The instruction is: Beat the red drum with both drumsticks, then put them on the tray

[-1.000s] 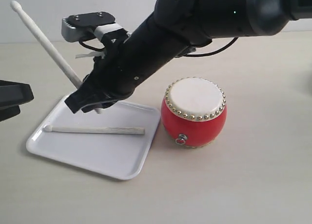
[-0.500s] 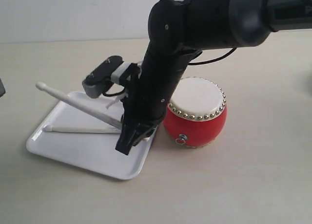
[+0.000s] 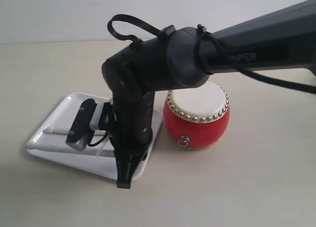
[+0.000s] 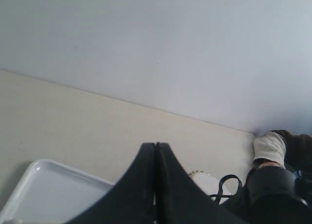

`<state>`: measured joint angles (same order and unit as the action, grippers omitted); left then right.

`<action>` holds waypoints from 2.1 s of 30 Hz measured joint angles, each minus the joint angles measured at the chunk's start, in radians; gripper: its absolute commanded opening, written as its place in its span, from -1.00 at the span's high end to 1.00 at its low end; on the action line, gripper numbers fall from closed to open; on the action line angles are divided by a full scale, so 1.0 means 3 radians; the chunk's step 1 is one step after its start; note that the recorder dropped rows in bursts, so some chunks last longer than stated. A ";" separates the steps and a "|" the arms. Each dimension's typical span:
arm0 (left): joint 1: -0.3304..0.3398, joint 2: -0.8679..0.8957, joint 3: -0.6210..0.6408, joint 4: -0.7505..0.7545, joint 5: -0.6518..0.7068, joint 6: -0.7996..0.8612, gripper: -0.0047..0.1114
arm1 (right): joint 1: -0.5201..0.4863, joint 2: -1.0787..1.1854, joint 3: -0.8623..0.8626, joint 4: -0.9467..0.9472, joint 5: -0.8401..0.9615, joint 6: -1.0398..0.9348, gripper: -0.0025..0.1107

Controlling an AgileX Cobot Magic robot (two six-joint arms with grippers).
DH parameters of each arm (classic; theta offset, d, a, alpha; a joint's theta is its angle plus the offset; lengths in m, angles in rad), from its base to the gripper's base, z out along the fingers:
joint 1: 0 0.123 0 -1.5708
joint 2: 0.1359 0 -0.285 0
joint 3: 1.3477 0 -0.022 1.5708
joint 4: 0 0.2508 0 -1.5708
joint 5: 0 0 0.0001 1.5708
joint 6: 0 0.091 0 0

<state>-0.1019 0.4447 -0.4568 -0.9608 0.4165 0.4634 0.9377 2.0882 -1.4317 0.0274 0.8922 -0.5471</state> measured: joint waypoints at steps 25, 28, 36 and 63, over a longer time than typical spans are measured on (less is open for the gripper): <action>0.0000 0.0000 0.0000 0.0051 0.0019 0.0000 0.92 | 0.0012 0.0342 -0.0417 -0.0271 0.0285 0.0490 0.60; 0.0000 0.0000 0.0000 0.0051 0.0019 0.0000 0.92 | 0.0012 0.0342 -0.0417 -0.0271 0.0277 0.0506 0.42; 0.0000 0.0000 0.0000 0.0051 0.0019 0.0000 0.92 | 0.0012 0.0342 -0.0417 -0.0315 0.0354 0.0620 0.62; 0.0000 -0.0798 0.0623 0.0237 0.0000 0.0088 0.92 | -0.0033 -0.4446 0.2720 -0.0381 -0.1398 0.2260 0.96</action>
<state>-0.1019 0.2055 -0.2699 -0.8895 0.4165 0.4897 0.9279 0.7543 -0.6156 -0.0869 0.4728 0.1307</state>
